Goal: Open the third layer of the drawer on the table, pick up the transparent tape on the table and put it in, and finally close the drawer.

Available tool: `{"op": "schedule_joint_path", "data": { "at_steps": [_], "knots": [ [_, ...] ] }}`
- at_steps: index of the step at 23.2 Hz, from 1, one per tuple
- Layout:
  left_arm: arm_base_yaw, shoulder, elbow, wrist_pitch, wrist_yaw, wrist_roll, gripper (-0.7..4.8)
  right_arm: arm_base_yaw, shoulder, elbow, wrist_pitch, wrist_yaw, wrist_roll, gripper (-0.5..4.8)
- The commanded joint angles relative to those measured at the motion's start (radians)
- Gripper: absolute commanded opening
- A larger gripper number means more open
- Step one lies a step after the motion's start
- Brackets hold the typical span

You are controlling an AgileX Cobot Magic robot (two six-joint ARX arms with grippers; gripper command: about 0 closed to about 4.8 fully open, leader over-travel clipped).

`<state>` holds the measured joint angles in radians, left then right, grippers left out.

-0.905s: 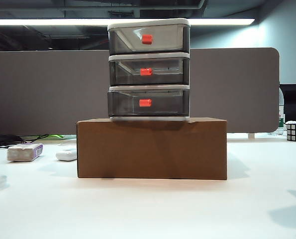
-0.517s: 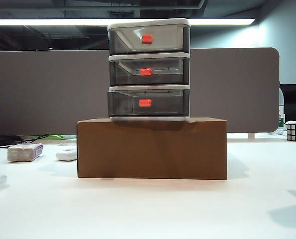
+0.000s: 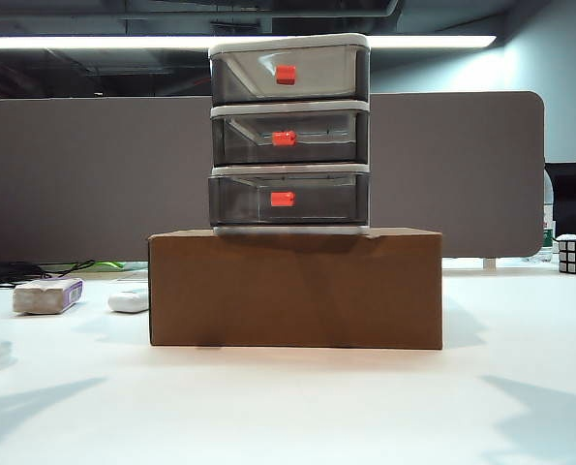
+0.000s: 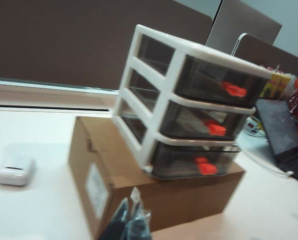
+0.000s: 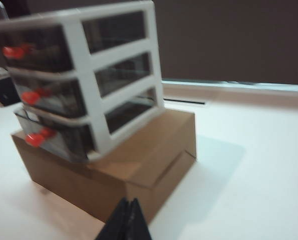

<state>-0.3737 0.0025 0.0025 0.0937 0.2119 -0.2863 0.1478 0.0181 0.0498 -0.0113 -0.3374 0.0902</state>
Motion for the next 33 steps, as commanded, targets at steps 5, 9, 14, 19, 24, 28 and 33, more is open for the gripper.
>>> {"op": "schedule_joint_path", "data": {
  "at_steps": [5,9,14,19,24,28,33],
  "knots": [
    [-0.639,0.259,0.005,0.224,-0.721,0.090,-0.06,0.176,0.272,0.120,0.028,0.168,0.007,-0.05],
    [-0.797,0.485,0.006,0.445,-0.909,0.124,-0.06,0.233,0.453,0.162,0.134,0.168,0.007,-0.05],
    [-0.809,0.912,0.080,0.756,-0.935,0.116,-0.06,0.262,0.652,0.225,0.218,0.152,0.006,-0.05],
    [-0.809,1.263,0.261,0.871,-0.956,0.122,-0.06,0.259,0.737,0.241,0.317,0.080,0.006,-0.05],
    [-0.809,1.447,0.372,0.903,-0.906,0.117,-0.06,0.260,0.739,0.241,0.387,0.047,0.007,-0.05],
    [-0.797,1.473,0.385,0.903,-0.883,0.116,-0.05,0.261,0.739,0.241,0.399,0.045,0.008,-0.05],
    [-0.756,1.514,0.409,0.903,-0.882,0.114,1.30,0.261,0.741,0.240,0.397,0.046,0.008,-0.05]
  ]
}}
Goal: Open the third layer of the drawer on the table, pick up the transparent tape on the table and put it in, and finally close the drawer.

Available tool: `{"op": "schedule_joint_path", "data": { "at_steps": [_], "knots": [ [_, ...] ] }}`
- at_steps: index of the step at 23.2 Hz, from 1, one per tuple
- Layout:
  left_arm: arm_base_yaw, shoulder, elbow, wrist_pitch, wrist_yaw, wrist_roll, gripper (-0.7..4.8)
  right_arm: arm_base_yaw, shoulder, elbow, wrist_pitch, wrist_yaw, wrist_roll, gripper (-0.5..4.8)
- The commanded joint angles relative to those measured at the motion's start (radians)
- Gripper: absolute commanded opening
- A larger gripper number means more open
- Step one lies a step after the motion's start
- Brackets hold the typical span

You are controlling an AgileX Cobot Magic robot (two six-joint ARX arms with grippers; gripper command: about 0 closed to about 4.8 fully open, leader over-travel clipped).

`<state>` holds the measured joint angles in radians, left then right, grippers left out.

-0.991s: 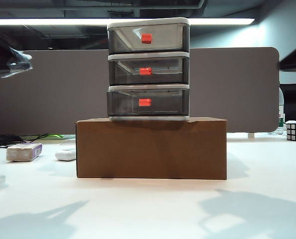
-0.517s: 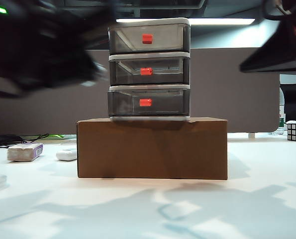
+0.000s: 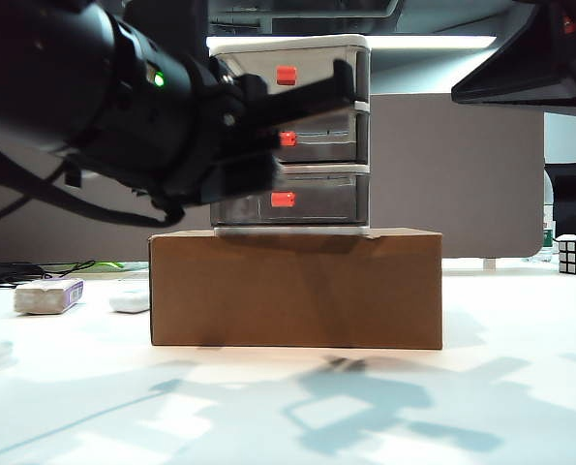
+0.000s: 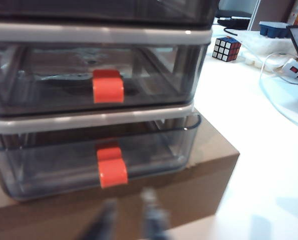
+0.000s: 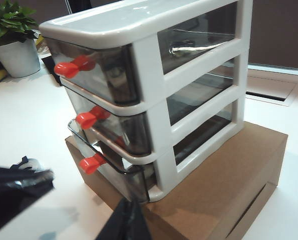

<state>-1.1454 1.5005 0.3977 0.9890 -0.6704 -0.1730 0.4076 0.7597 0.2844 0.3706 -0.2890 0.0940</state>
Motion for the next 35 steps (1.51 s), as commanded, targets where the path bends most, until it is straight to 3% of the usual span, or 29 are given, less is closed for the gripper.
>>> {"op": "schedule_joint_path", "data": {
  "at_steps": [1,6,16,22,26,35],
  "knots": [
    [0.022,0.027,0.021,0.008,-0.005,0.000,1.36,0.001,0.000,0.005,0.015,-0.002,0.005,-0.05],
    [0.024,0.095,0.063,0.008,-0.095,0.000,1.56,0.001,0.000,0.005,0.014,-0.003,0.004,-0.05],
    [0.028,0.159,0.112,0.013,-0.157,0.001,1.56,0.001,0.000,0.005,-0.001,-0.003,0.004,-0.05],
    [0.028,0.159,0.112,0.024,-0.152,0.001,1.56,0.001,0.000,0.005,-0.005,-0.003,0.004,-0.05],
    [0.037,0.159,0.112,0.042,-0.085,0.002,1.56,0.001,0.000,0.005,-0.005,-0.003,0.004,-0.05],
    [0.064,0.159,0.112,0.048,-0.042,0.008,1.56,0.001,0.000,0.005,-0.007,-0.003,0.004,-0.05]
  ]
}}
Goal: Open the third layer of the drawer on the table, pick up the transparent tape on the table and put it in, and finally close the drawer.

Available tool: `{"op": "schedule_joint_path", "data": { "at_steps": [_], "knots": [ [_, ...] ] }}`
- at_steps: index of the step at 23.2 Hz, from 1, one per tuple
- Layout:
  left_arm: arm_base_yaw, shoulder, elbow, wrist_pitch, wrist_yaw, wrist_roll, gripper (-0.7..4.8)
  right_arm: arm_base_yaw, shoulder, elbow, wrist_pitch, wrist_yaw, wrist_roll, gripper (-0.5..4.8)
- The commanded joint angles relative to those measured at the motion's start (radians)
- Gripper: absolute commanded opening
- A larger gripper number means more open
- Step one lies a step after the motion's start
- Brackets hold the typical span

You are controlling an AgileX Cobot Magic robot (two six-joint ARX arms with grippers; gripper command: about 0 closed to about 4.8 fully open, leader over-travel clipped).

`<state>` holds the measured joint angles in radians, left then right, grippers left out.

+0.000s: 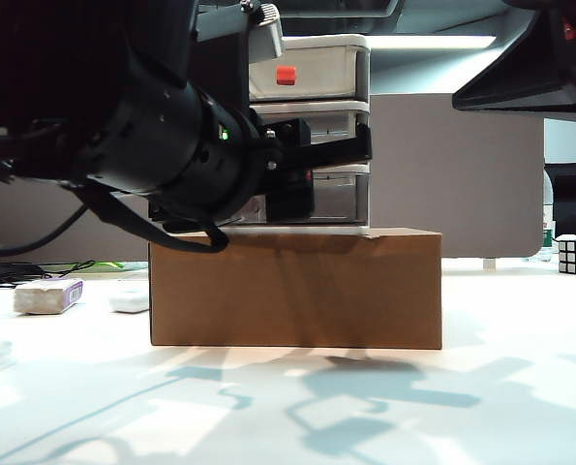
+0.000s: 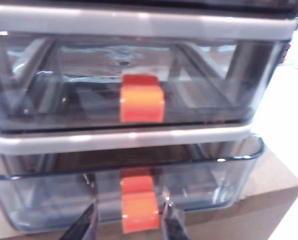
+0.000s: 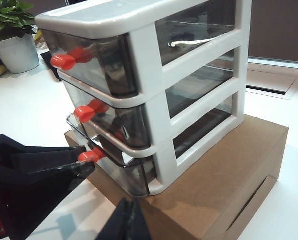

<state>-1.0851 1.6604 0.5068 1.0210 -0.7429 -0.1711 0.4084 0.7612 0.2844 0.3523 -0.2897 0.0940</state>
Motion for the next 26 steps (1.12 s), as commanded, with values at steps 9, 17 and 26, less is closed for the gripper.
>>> {"op": "schedule_joint_path", "data": {
  "at_steps": [9,17,26],
  "knots": [
    [0.005,-0.001,0.003,0.016,0.029,0.006,1.52,0.000,-0.002,0.005,0.011,-0.002,0.004,-0.05],
    [0.006,-0.001,0.003,0.016,0.029,0.006,1.52,0.000,-0.002,0.005,0.011,-0.002,0.005,-0.05],
    [0.034,0.001,0.003,0.017,0.049,0.002,1.52,0.000,-0.002,0.005,0.011,-0.002,0.008,-0.05]
  ]
}}
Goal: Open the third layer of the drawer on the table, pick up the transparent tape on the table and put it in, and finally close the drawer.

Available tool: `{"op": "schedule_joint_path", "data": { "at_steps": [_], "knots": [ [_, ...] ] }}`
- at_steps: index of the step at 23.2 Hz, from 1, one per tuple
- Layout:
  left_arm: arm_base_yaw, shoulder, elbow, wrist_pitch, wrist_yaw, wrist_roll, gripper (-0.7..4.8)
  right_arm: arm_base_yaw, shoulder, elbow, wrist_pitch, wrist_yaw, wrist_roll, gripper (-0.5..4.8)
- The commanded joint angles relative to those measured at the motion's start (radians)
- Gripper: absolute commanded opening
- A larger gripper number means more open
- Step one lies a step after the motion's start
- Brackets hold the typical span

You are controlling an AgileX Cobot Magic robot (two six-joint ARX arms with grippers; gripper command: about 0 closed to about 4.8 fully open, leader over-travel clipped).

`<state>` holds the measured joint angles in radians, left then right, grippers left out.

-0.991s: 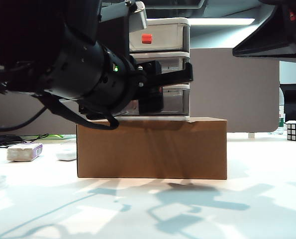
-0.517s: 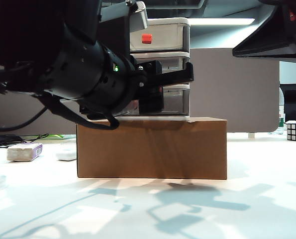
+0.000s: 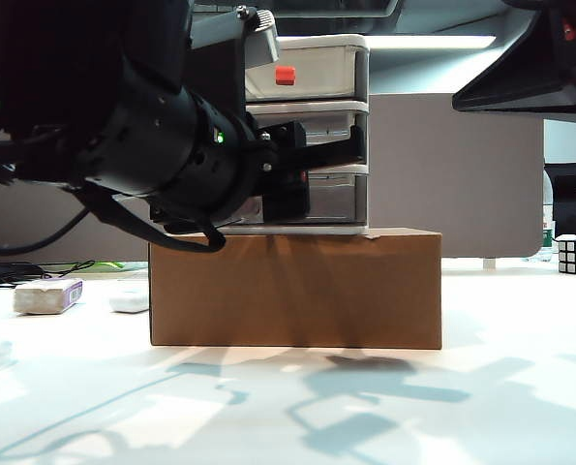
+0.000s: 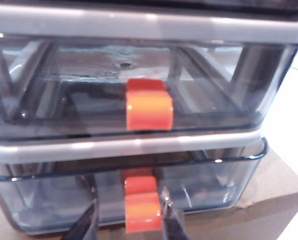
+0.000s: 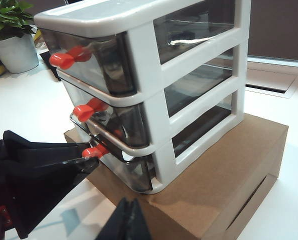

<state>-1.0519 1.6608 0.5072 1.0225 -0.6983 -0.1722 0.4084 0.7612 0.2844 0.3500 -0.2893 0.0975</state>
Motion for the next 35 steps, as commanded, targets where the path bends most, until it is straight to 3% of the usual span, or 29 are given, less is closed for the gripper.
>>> {"op": "schedule_joint_path", "data": {
  "at_steps": [1,8,18,20,24,28,35],
  "knots": [
    [0.001,0.000,0.003,0.016,0.005,0.003,1.52,0.000,-0.002,0.005,0.013,-0.003,0.005,-0.05],
    [0.001,0.000,0.008,0.016,0.056,0.004,1.46,0.000,-0.002,0.005,0.013,-0.003,0.005,-0.05],
    [0.001,0.001,0.022,0.003,0.047,0.008,1.42,0.001,-0.002,0.005,0.011,-0.006,0.008,-0.05],
    [0.001,0.001,0.022,0.003,0.047,0.008,1.11,0.001,-0.002,0.005,0.011,-0.006,0.008,-0.05],
    [0.001,0.001,0.022,0.003,0.047,0.008,1.04,0.001,-0.002,0.005,0.010,-0.006,0.008,-0.05],
    [0.002,0.014,0.022,0.003,0.048,0.007,-0.06,0.004,0.000,0.005,0.023,-0.006,0.008,-0.05],
    [-0.010,0.023,0.021,0.003,0.048,0.003,-0.06,0.072,0.090,0.007,0.182,-0.029,0.008,-0.05]
  ]
}}
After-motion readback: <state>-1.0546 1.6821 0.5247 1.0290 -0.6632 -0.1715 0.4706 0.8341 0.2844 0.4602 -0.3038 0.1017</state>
